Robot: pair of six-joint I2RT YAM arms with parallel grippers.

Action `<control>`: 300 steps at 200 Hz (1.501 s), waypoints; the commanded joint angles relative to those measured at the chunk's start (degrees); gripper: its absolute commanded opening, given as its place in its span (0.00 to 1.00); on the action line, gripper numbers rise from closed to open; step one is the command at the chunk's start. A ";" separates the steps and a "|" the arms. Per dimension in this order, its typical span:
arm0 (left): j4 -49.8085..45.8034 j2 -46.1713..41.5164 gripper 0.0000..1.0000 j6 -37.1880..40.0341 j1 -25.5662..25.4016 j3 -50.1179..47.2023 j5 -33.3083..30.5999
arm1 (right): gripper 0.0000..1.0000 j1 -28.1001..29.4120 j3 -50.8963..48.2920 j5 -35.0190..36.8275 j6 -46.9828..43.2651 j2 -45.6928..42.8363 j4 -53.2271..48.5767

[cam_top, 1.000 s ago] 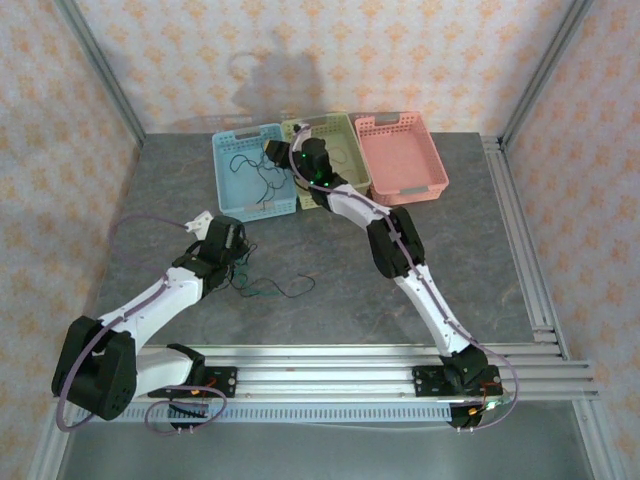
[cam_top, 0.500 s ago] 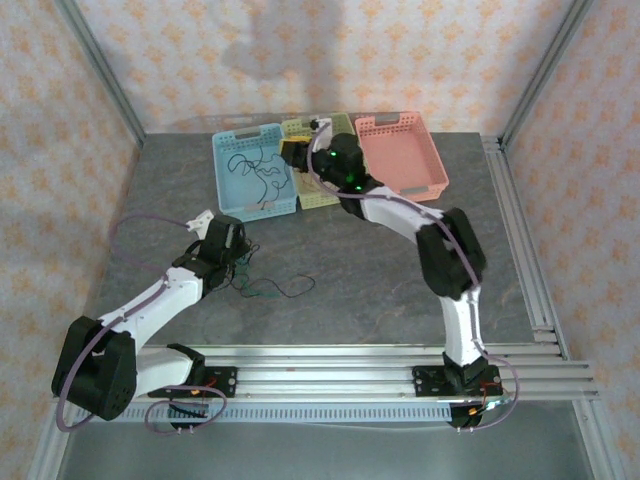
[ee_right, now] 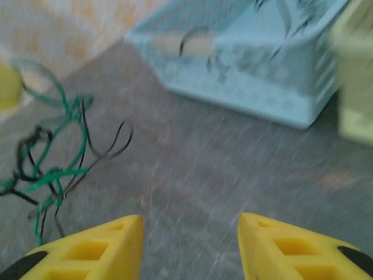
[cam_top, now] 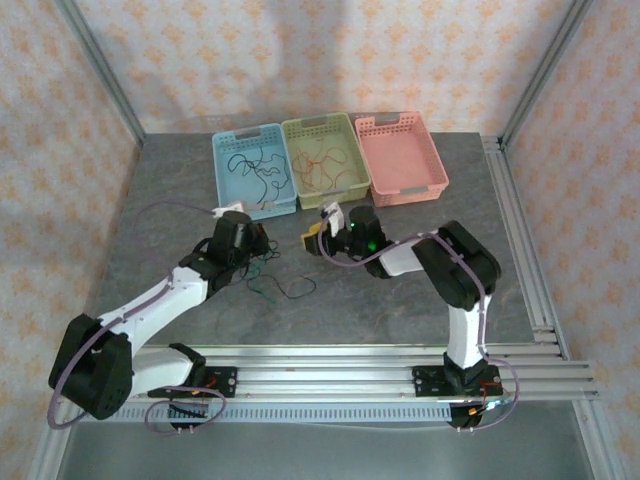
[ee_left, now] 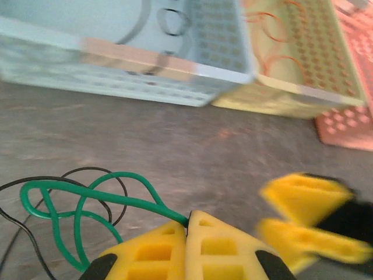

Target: Untangle the cables

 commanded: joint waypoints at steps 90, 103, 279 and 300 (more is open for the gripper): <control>5.38 4.63 0.00 4.38 -2.19 5.84 8.30 | 0.55 6.20 -0.47 -1.15 -4.31 3.77 16.69; 4.86 4.22 0.00 4.43 -2.21 5.75 8.67 | 0.55 6.28 -0.32 -1.28 -4.32 3.79 16.87; -25.79 -26.77 0.00 -0.33 4.50 12.63 -17.80 | 0.00 -1.95 -5.60 17.85 11.46 3.15 29.61; -28.87 -31.90 0.00 0.18 4.89 13.42 -21.54 | 0.00 -3.67 -6.87 21.64 14.51 3.35 31.73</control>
